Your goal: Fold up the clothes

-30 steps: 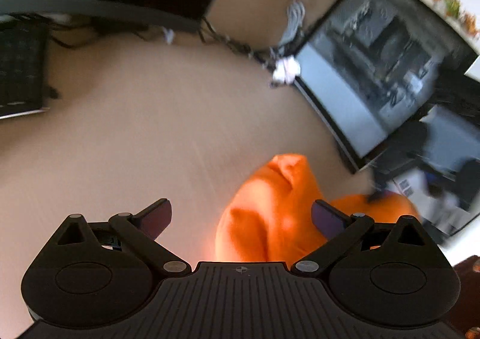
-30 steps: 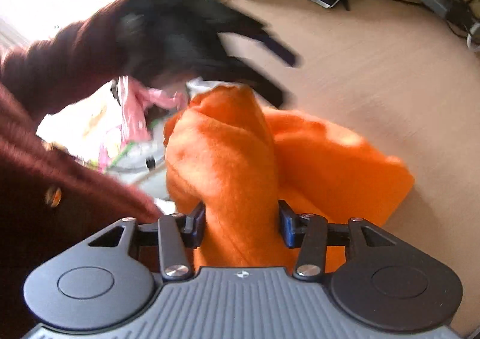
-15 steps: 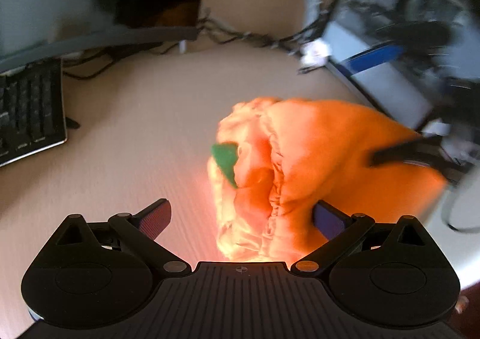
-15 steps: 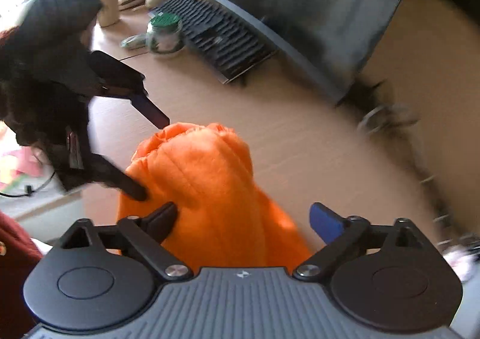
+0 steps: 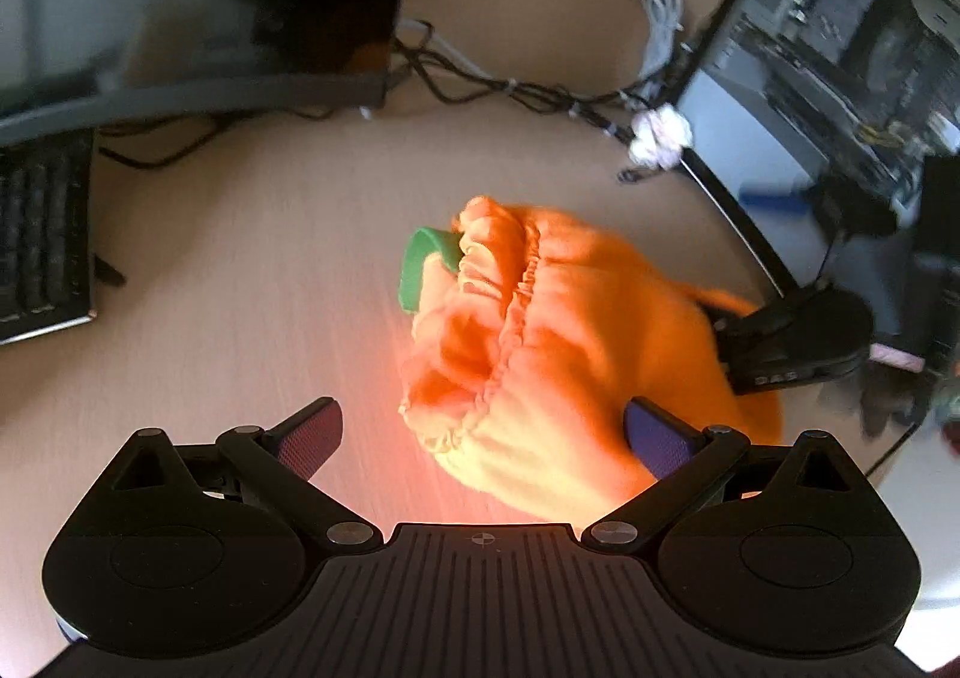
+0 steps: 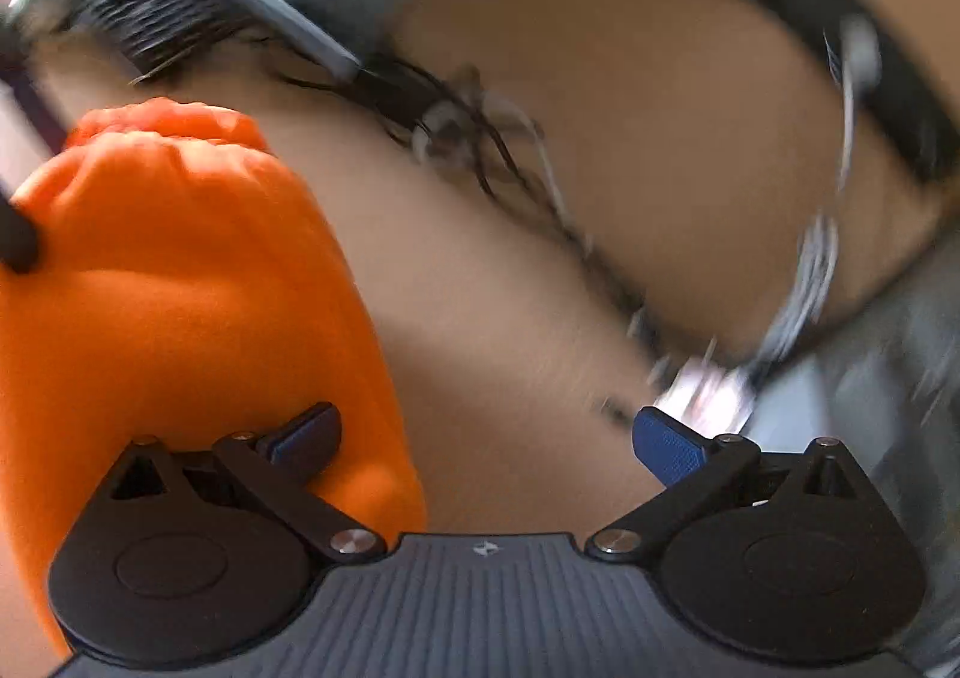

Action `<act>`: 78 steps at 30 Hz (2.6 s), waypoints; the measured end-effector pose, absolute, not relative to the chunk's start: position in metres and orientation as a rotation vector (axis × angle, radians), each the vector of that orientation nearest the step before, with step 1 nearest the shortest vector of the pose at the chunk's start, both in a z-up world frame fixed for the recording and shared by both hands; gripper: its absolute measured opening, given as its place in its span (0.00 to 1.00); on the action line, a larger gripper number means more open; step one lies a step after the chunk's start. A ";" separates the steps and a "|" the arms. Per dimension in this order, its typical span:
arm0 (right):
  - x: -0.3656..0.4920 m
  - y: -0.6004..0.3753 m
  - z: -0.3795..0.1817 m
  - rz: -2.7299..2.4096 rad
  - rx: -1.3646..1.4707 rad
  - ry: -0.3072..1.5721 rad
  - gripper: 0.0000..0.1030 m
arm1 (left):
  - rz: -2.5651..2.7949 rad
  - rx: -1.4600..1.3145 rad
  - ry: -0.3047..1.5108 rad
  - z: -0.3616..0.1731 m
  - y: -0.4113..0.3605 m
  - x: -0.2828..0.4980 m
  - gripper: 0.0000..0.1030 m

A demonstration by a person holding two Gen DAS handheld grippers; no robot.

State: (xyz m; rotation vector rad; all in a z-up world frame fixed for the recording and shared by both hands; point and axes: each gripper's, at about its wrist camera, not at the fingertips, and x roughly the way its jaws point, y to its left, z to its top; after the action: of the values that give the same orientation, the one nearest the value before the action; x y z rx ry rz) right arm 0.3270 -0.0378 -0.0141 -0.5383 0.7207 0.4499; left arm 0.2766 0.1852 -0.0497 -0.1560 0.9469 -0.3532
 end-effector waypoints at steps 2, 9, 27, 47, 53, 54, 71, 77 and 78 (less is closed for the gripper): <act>0.340 -0.046 -0.026 0.380 -0.510 0.732 1.00 | -0.359 -0.211 0.947 -0.044 0.184 0.275 0.99; 0.335 -0.047 -0.053 0.348 -0.324 0.805 1.00 | -0.479 -0.501 1.026 -0.064 0.183 0.275 0.99; 0.259 -0.048 -0.028 0.583 0.054 0.827 1.00 | -0.240 -0.307 0.979 -0.051 0.222 0.294 1.00; 0.302 0.013 -0.038 0.924 0.472 0.965 0.42 | -0.159 -0.333 0.838 -0.016 0.240 0.239 1.00; 0.306 0.031 -0.038 0.949 0.335 1.015 0.39 | -0.111 -0.510 0.811 -0.014 0.263 0.185 1.00; 0.306 0.032 -0.042 0.946 0.318 1.030 0.39 | -0.119 -0.562 0.816 -0.017 0.265 0.179 1.00; 0.310 0.012 0.038 0.801 -0.193 0.617 0.88 | -0.217 -0.436 0.896 -0.068 0.196 0.209 1.00; 0.349 0.076 0.004 0.697 -0.423 0.556 0.90 | -0.222 -0.270 0.889 -0.068 0.174 0.204 1.00; 0.350 0.078 -0.007 0.673 -0.487 0.550 0.90 | -0.224 -0.261 0.881 -0.067 0.174 0.204 1.00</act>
State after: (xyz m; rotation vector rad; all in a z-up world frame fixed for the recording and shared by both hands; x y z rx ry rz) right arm 0.3503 0.0778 -0.0071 -0.4867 0.5500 0.6725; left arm 0.2037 0.1744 -0.0665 -0.2608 0.8811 -0.2239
